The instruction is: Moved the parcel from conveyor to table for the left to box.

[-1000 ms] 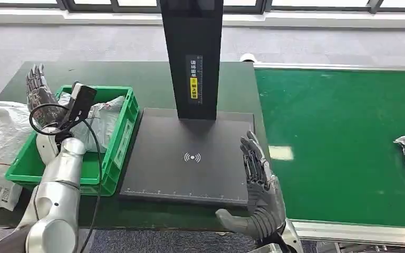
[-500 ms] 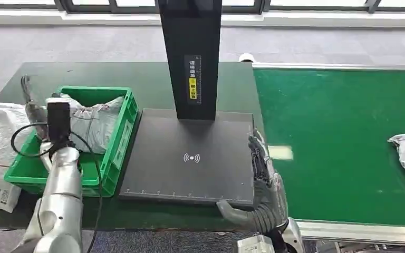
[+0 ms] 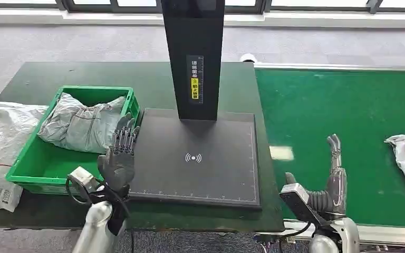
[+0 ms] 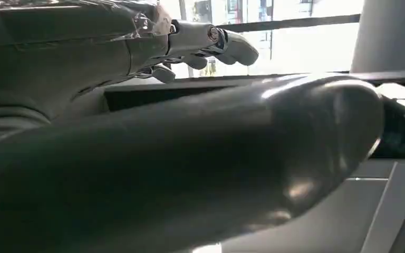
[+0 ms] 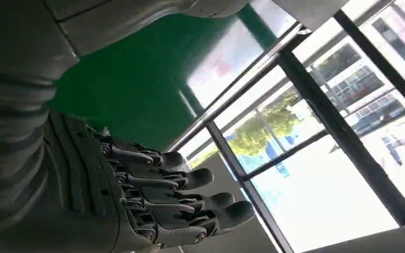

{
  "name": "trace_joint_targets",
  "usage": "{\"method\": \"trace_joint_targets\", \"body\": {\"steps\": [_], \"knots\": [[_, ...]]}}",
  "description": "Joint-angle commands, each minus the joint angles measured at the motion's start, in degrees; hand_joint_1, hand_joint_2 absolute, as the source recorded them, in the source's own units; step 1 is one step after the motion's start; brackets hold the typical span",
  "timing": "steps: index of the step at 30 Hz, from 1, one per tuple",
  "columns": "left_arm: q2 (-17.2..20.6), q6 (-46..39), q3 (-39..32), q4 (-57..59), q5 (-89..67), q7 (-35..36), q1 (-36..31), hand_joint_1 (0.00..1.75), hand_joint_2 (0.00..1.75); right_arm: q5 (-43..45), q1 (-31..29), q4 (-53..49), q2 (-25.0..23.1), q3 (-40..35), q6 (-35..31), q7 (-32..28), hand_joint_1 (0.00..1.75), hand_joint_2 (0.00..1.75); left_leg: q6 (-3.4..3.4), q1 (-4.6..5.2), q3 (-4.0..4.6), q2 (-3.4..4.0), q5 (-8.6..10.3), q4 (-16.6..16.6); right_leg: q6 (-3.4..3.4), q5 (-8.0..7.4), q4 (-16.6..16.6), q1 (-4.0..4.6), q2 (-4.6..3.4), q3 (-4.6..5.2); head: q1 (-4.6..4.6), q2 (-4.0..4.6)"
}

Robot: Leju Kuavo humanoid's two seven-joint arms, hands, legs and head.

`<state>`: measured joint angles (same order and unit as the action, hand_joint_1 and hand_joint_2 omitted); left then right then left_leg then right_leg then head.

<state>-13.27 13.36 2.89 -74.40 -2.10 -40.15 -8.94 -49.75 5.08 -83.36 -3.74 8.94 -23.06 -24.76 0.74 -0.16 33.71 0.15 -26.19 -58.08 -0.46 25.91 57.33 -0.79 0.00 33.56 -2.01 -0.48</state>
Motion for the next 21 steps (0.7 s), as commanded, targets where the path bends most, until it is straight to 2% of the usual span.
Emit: {"method": "trace_joint_targets", "body": {"steps": [1, 3, 11, 12, 14, 17, 18, 19, 21], "knots": [[-2.33, 3.1, 1.46, -11.54, -4.52, 0.15, 9.15, 0.0, 0.0, -3.4, 0.97, 4.02, 0.06, 8.82, 1.12, 2.9, 0.0, 1.75, 0.0, -0.04, -0.15, -0.01, -0.03, 0.12, 0.03, 0.03, -0.15, 0.08, 0.0, -0.17, 0.0, 0.0], [-2.63, 3.12, 1.19, -11.8, -4.93, 0.15, 9.63, 0.0, 0.0, -5.27, 1.21, 4.46, 0.31, 10.15, 2.12, 4.51, 0.0, 1.75, 0.01, -0.04, -0.18, -0.06, -0.05, 0.12, 0.03, 0.09, -0.13, 0.16, 0.04, -0.21, 0.0, 0.0], [-2.41, 3.26, 1.02, -11.88, -4.8, 0.15, 9.67, 0.0, 0.0, -5.39, -0.79, 7.51, 0.99, 12.02, 2.43, 3.32, 0.0, 1.75, -0.03, -0.06, -0.09, -0.03, 0.0, 0.13, -0.03, 0.1, -0.1, 0.07, 0.03, -0.12, 0.0, 0.0], [-2.03, 4.63, 1.13, -10.27, -3.01, 0.15, 9.61, 0.0, 0.0, -12.38, -2.79, 12.55, 3.65, 13.15, 3.06, 12.28, 0.0, 1.75, -0.03, -0.09, -0.08, -0.03, -0.01, 0.11, -0.03, 0.11, -0.1, 0.07, 0.04, -0.14, 0.0, 0.0], [-1.13, 4.07, 1.99, -10.61, -1.8, 0.15, 10.02, 0.0, 0.0, -10.85, -8.6, 25.18, 9.12, 15.13, 1.73, 9.49, 0.0, 1.75, -0.04, -0.09, -0.17, 0.03, 0.01, 0.2, -0.04, 0.05, -0.22, 0.06, -0.02, -0.23, 0.0, 0.0], [-0.92, 3.89, 2.24, -10.77, -1.57, 0.15, 10.18, 0.0, 0.0, -10.27, -10.84, 29.69, 10.65, 15.99, 0.71, 7.43, 0.0, 1.75, -0.06, -0.08, -0.18, 0.09, 0.0, 0.14, -0.1, 0.02, -0.18, 0.03, -0.09, -0.22, 0.0, 0.0], [-1.28, 4.88, 1.92, -9.16, -0.23, 0.15, 10.05, 0.0, 0.0, -14.9, -12.64, 33.97, 12.77, 16.65, -0.34, 14.63, 0.0, 1.75, -0.07, -0.08, -0.2, 0.08, 0.03, 0.18, -0.13, -0.03, -0.24, 0.03, -0.08, -0.25, 0.0, 0.0], [-1.35, 5.15, 1.8, -8.48, -0.32, 0.15, 9.51, 0.0, 0.0, -15.42, -17.52, 42.86, 17.11, 17.21, -0.61, 16.04, 0.0, 1.75, -0.1, -0.02, -0.1, 0.0, 0.04, 0.1, -0.16, 0.0, -0.15, -0.03, -0.01, -0.15, 0.0, 0.0], [-1.18, 4.67, 2.16, -8.31, -0.35, 0.15, 9.16, 0.0, 0.0, -16.9, -24.67, 55.87, 23.39, 18.19, -2.71, 14.7, 0.0, 1.75, -0.29, 0.01, -0.12, 0.08, 0.11, 0.16, -0.25, -0.07, -0.27, -0.05, -0.04, -0.27, 0.02, 0.0]]}}
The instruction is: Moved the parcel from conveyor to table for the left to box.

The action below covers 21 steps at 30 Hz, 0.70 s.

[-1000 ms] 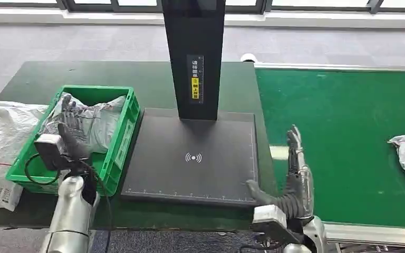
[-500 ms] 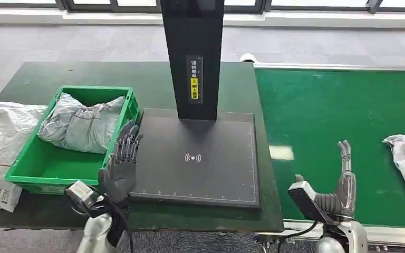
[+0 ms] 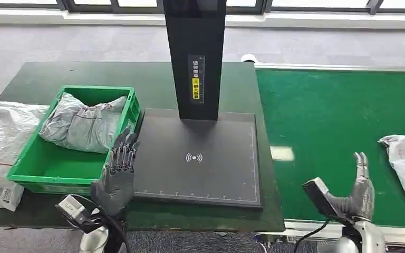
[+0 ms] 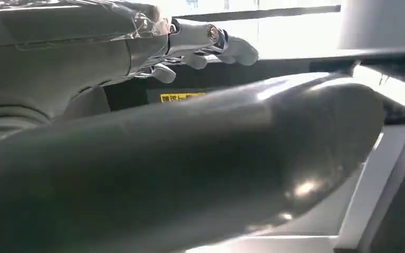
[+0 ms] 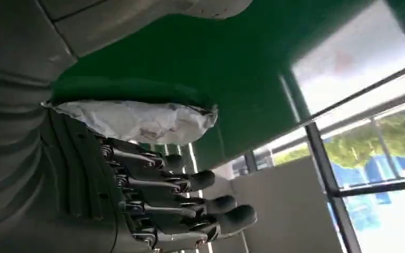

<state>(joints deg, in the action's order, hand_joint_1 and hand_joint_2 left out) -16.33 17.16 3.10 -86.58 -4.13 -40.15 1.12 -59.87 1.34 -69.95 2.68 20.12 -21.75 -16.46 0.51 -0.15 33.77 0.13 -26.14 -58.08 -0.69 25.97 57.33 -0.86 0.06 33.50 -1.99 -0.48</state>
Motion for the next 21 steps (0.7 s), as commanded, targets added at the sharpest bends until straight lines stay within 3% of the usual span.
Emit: {"method": "trace_joint_targets", "body": {"steps": [1, 3, 6, 14, 17, 21], "knots": [[1.96, 0.85, 1.97, 3.72, 1.88, 0.15, -0.87, 0.0, 0.0, -7.35, -22.65, 45.47, 18.11, 7.25, -4.48, 6.29, 0.0, 1.75, -0.06, 0.0, -0.19, 0.2, 0.02, 0.12, -0.04, -0.15, -0.22, 0.01, -0.2, -0.2, 0.0, 0.0], [1.96, 0.85, 1.97, 3.72, 1.88, 0.15, -0.87, 0.0, 0.0, -7.35, -22.65, 45.47, 18.11, 7.25, -4.48, 6.29, 0.0, 1.75, -0.09, 0.12, -0.16, 0.17, 0.04, 0.1, -0.16, -0.22, -0.19, -0.11, -0.23, -0.09, -0.02, 0.0], [2.43, 0.48, 1.89, 3.87, 2.43, 0.15, -0.71, 0.0, 0.0, -16.02, -27.17, 51.36, 21.09, 4.57, -7.36, 16.11, 0.0, 1.75, -0.28, 0.19, -0.01, -0.1, 0.13, 0.03, -0.18, -0.18, -0.16, -0.18, 0.11, -0.07, 0.0, 0.0], [2.52, 0.31, 1.88, 4.58, 2.6, 0.15, -1.24, 0.0, 0.0, -12.51, -29.75, 52.83, 21.22, 8.46, -4.93, 15.49, 0.0, 1.75, -0.24, 0.22, -0.1, 0.04, 0.1, 0.09, -0.15, -0.2, -0.17, -0.19, -0.06, -0.09, -0.02, 0.0], [2.74, -0.27, 2.4, 4.68, 2.61, 0.15, -1.8, 0.0, 0.0, -15.85, -31.44, 54.39, 22.42, 7.63, -4.09, 20.3, 0.0, 1.75, -0.25, 0.23, -0.07, 0.0, 0.14, 0.09, -0.16, -0.21, -0.16, -0.2, -0.06, -0.05, -0.02, 0.0], [2.56, -0.59, 2.47, 5.5, 2.43, 0.15, -2.18, 0.0, 0.0, -16.44, -31.3, 54.64, 22.86, 7.89, -3.96, 21.22, 0.0, 1.75, -0.26, 0.22, -0.01, -0.07, 0.14, 0.04, -0.18, -0.19, -0.12, -0.2, 0.05, -0.03, -0.02, 0.0]]}}
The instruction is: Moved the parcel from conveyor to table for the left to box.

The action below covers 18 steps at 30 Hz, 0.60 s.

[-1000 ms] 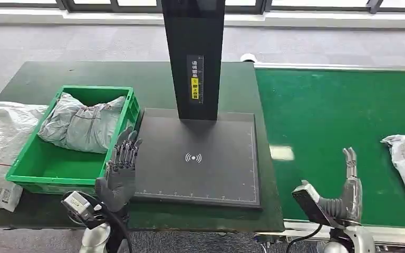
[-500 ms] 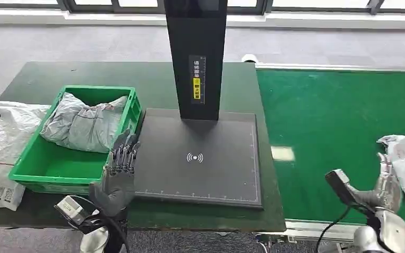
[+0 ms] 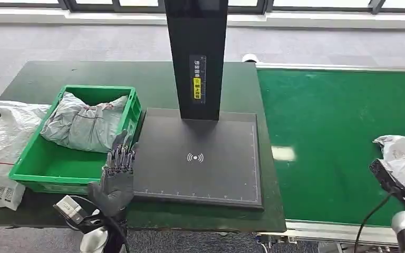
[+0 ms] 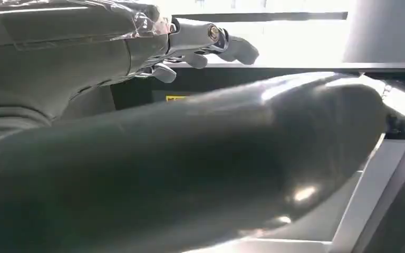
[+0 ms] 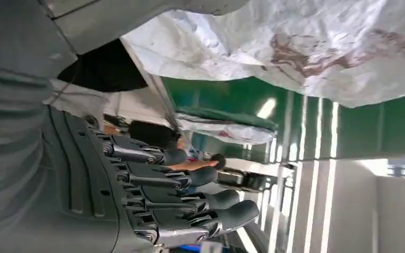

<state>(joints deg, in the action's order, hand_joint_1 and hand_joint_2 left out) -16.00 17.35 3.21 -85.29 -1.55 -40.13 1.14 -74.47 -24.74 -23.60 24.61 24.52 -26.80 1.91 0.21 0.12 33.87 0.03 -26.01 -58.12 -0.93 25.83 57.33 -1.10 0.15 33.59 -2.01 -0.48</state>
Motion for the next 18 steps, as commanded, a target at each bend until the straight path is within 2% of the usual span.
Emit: {"method": "trace_joint_targets", "body": {"steps": [1, 4, 5, 10, 12, 16, 18], "knots": [[2.24, -0.79, 2.36, 4.21, -0.15, 0.13, -2.2, 0.0, 0.0, -1.83, -5.22, 8.28, 0.92, 3.49, 1.09, 2.85, 0.0, 1.75, 0.03, -0.02, -0.12, 0.02, 0.03, 0.11, 0.06, -0.05, -0.14, 0.02, -0.03, -0.13, 0.0, 0.0], [2.24, -0.79, 2.36, 4.21, -0.15, 0.13, -2.2, 0.0, 0.0, -1.83, -5.22, 8.28, 0.92, 3.49, 1.09, 2.85, 0.0, 1.75, 0.03, -0.03, -0.13, 0.06, 0.02, 0.11, 0.07, -0.05, -0.13, 0.03, -0.07, -0.13, 0.0, 0.0], [2.36, -0.3, 2.62, 4.82, -0.39, 0.13, -2.41, 0.0, 0.0, -3.05, -4.36, 9.11, 1.6, 3.44, 6.63, 7.3, 0.0, 1.75, 0.03, 0.01, -0.11, 0.06, 0.01, 0.09, 0.06, -0.03, -0.08, 0.0, -0.07, -0.1, 0.02, 0.0], [2.31, -0.25, 2.36, 5.5, -0.25, 0.13, -2.67, 0.0, 0.0, -2.55, -1.93, 9.26, 1.07, 5.01, 10.43, 5.75, 0.0, 1.75, 0.03, -0.04, -0.13, -0.14, 0.01, 0.08, 0.06, 0.01, -0.11, 0.04, 0.14, -0.17, 0.0, 0.0], [1.94, 0.25, 1.88, 6.03, -0.7, 0.13, -2.7, 0.0, 0.0, -1.75, 0.39, 6.95, -0.69, 5.38, 12.63, 5.63, 0.0, 1.75, 0.07, -0.07, -0.23, -0.07, 0.03, 0.21, 0.11, -0.04, -0.25, 0.08, 0.07, -0.26, 0.02, 0.0], [1.91, 0.2, 2.14, 6.8, -1.25, 0.13, -2.86, 0.0, 0.0, -1.93, 1.63, 8.78, -1.51, 5.78, 13.18, 5.18, 0.0, 1.75, 0.07, -0.08, -0.22, -0.06, 0.02, 0.19, 0.1, -0.04, -0.23, 0.09, 0.03, -0.25, 0.02, 0.0], [1.91, 0.26, 2.17, 7.48, -1.62, 0.13, -3.41, 0.0, 0.0, -1.52, 3.56, 8.23, -1.92, 6.77, 15.66, 4.67, 0.0, 1.75, 0.05, -0.08, -0.16, -0.05, 0.01, 0.14, 0.08, -0.03, -0.19, 0.08, 0.03, -0.2, 0.02, 0.0]]}}
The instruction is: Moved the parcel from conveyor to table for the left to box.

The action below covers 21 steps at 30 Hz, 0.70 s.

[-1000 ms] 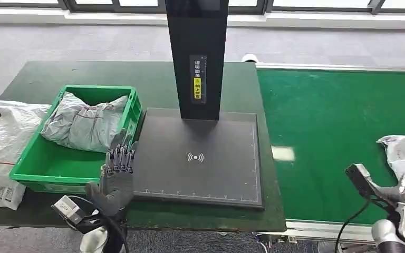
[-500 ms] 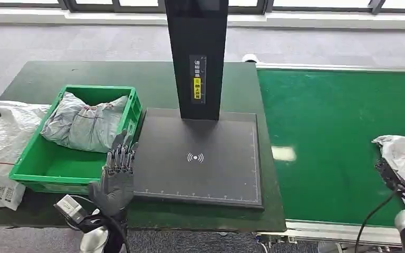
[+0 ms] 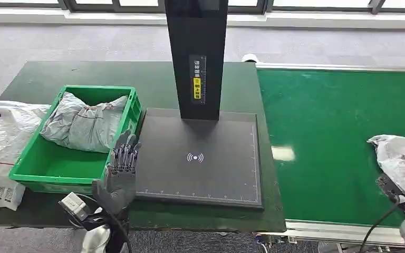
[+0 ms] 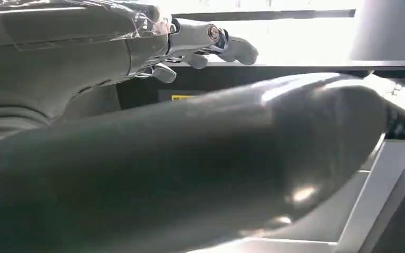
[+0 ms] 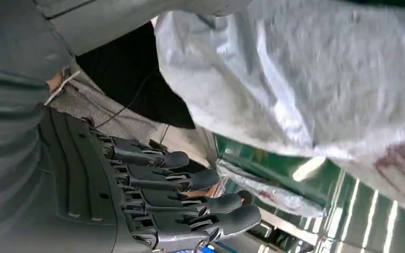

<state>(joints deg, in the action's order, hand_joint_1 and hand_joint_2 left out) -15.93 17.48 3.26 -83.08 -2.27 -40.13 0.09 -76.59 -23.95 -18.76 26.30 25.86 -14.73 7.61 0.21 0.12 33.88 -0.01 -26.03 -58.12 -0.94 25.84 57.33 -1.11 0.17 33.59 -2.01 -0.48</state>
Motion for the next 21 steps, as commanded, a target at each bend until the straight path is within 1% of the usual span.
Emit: {"method": "trace_joint_targets", "body": {"steps": [1, 2, 3, 5, 10, 16, 17, 20, 21], "knots": [[1.91, 0.3, 2.14, 5.67, -0.95, 0.13, -2.7, 0.0, 0.0, 1.0, 3.9, 3.91, -3.64, 6.22, 5.1, -1.42, 0.0, 1.75, 0.07, -0.14, -0.21, -0.12, 0.04, 0.19, 0.11, -0.04, -0.28, 0.15, 0.11, -0.3, 0.0, 0.0], [1.91, 0.3, 2.14, 5.67, -0.95, 0.13, -2.7, 0.0, 0.0, 1.0, 3.9, 3.91, -3.64, 6.22, 5.1, -1.42, 0.0, 1.75, 0.05, -0.09, -0.2, -0.13, 0.04, 0.16, 0.08, -0.01, -0.22, 0.1, 0.13, -0.25, 0.0, 0.0], [2.32, 0.0, 2.74, 6.63, -0.5, 0.13, -3.37, 0.0, 0.0, 2.27, 5.83, 4.03, -3.54, 6.36, 6.0, -2.29, 0.0, 1.75, 0.06, -0.14, -0.23, -0.18, 0.06, 0.21, 0.1, -0.03, -0.3, 0.15, 0.18, -0.31, 0.0, 0.0], [2.2, 0.02, 2.6, 7.02, -0.6, 0.13, -3.68, 0.0, 0.0, 2.55, 7.06, 3.78, -3.64, 6.92, 5.86, -2.88, 0.0, 1.75, 0.04, -0.1, -0.13, -0.18, 0.01, 0.08, 0.05, 0.03, -0.15, 0.1, 0.19, -0.21, 0.0, 0.0], [2.19, 0.03, 2.58, 7.0, -0.6, 0.13, -3.66, 0.0, 0.0, 2.52, 6.75, 3.73, -3.57, 6.92, 6.15, -2.86, 0.0, 1.75, 0.05, -0.11, -0.22, -0.09, 0.01, 0.17, 0.06, 0.0, -0.25, 0.12, 0.08, -0.29, 0.0, 0.0], [2.35, 0.27, 2.08, 10.54, -0.67, 0.13, -5.55, 0.0, 0.0, 1.86, 10.47, 3.91, -3.91, 7.54, 11.67, -4.24, 0.0, 1.75, 0.02, -0.13, -0.2, -0.31, 0.06, 0.12, 0.03, 0.03, -0.28, 0.13, 0.32, -0.35, 0.0, 0.0], [2.2, -0.28, 1.65, 11.53, -0.74, 0.13, -5.83, 0.0, 0.0, 0.48, 10.47, 3.78, -4.08, 5.89, 12.28, -6.89, 1.75, 1.75, 0.02, -0.12, -0.23, -0.29, 0.06, 0.14, 0.03, 0.03, -0.29, 0.12, 0.3, -0.38, 0.0, 0.0], [2.19, -0.64, 1.17, 11.06, -0.76, 0.13, -5.36, 0.0, 0.0, -0.48, 7.51, 3.81, -5.0, 5.64, 9.92, -6.12, 1.75, 1.75, 0.04, -0.16, -0.35, -0.3, 0.06, 0.17, 0.0, 0.0, -0.39, 0.16, 0.33, -0.51, 0.0, 0.0], [2.19, -0.59, 1.18, 10.79, -0.79, 0.13, -5.08, 0.0, 0.0, -0.87, 6.52, 3.86, -5.12, 5.48, 10.46, -5.52, 1.75, 1.75, 0.0, -0.18, -0.31, -0.04, 0.01, 0.08, -0.02, -0.02, -0.34, 0.18, 0.08, -0.49, 0.0, 0.0]]}}
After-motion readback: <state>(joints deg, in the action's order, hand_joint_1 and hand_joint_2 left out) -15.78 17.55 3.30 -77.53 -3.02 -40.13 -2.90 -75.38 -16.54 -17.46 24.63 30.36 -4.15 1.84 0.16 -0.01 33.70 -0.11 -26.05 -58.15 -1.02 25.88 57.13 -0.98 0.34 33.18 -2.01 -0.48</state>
